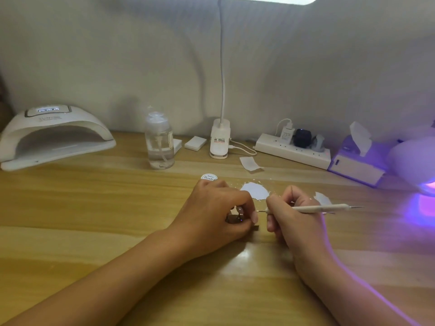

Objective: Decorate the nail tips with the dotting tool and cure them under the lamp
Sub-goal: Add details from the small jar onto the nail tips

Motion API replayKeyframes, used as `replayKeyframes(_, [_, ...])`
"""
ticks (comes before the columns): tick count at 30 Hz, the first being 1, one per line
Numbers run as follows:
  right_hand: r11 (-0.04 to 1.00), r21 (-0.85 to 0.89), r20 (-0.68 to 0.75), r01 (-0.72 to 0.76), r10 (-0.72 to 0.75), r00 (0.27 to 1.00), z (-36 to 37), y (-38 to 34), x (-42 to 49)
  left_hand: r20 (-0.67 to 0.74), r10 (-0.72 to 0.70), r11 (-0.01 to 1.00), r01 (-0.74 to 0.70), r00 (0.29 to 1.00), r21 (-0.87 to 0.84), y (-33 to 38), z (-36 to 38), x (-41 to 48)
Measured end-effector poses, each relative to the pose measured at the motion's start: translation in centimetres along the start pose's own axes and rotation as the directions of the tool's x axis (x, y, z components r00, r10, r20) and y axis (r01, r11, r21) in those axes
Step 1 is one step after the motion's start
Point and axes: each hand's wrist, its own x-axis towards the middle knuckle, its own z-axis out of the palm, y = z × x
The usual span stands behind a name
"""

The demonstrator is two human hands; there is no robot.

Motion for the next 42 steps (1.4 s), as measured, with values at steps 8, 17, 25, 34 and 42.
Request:
replayKeyframes(8, [1.0, -0.007, 0.024, 0.002, -0.002, 1.0, 0.3, -0.3, -0.2, 0.005, -0.001, 1.0, 0.001, 1.0, -0.006, 0.0, -0.1, -0.1])
replayKeyframes(17, [1.0, 0.016, 0.044, -0.006, 0.005, 0.999, 0.3, -0.5, -0.3, -0.011, 0.018, 1.0, -0.018, 1.0, 0.012, -0.1, 0.0, -0.1])
replayKeyframes(25, [0.999, 0.037, 0.014, -0.004, 0.004, 1.0, 0.2, -0.3, -0.2, -0.023, 0.025, 1.0, -0.024, 0.999, 0.009, -0.2, 0.1, -0.2])
replayKeyframes(34, [0.989, 0.128, -0.09, 0.079, -0.068, 0.994, -0.7, -0.8, 0.5, -0.009, 0.017, 1.0, -0.017, 1.0, -0.017, -0.4, 0.2, -0.1])
replayKeyframes(42, [0.975, -0.219, -0.052, -0.042, 0.032, 0.998, -1.7, 0.5, 2.1, -0.024, 0.015, 0.999, -0.016, 1.0, -0.036, -0.4, 0.2, -0.1])
